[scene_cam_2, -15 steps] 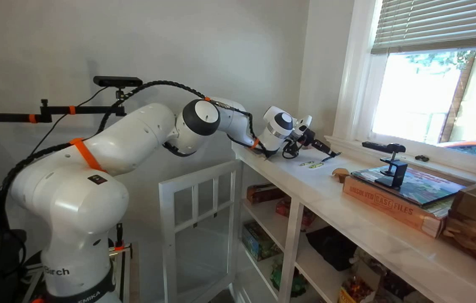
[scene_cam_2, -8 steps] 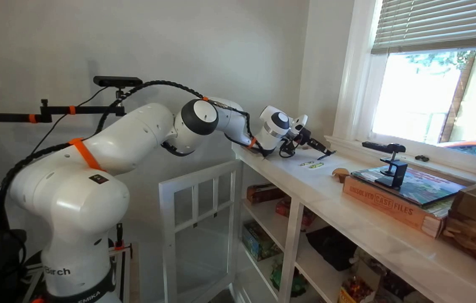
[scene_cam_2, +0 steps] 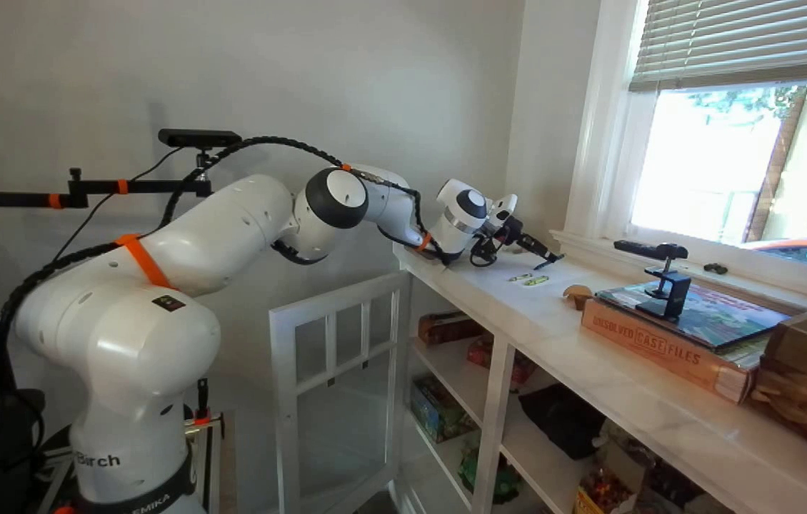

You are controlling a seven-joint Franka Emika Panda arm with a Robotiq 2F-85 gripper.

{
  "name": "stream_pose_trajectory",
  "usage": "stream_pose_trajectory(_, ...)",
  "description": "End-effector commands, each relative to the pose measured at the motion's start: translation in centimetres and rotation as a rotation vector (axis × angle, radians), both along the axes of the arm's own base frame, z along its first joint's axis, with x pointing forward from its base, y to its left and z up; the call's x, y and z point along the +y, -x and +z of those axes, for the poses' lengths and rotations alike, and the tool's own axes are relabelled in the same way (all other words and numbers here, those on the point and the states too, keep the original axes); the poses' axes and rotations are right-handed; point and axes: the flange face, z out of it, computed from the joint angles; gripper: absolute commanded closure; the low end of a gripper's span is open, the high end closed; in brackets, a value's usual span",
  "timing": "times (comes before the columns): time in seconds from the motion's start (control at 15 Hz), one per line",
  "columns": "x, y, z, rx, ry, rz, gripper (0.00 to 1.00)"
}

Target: Use the blue crayon to color the paper

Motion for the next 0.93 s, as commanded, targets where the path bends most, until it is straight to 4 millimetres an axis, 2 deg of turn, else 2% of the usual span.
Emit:
stream_pose_trajectory(0.0, -0.5, -0.1, -2.0, -0.015, 0.019, -0.008, 0.95)
stream_pose_trajectory(0.6, -4.2, -0.8, -2.5, -0.014, 0.052, -0.074, 0.95)
stream_pose_trajectory(0.87, -4.0, -0.8, -2.3, -0.02, 0.054, -0.072, 0.95)
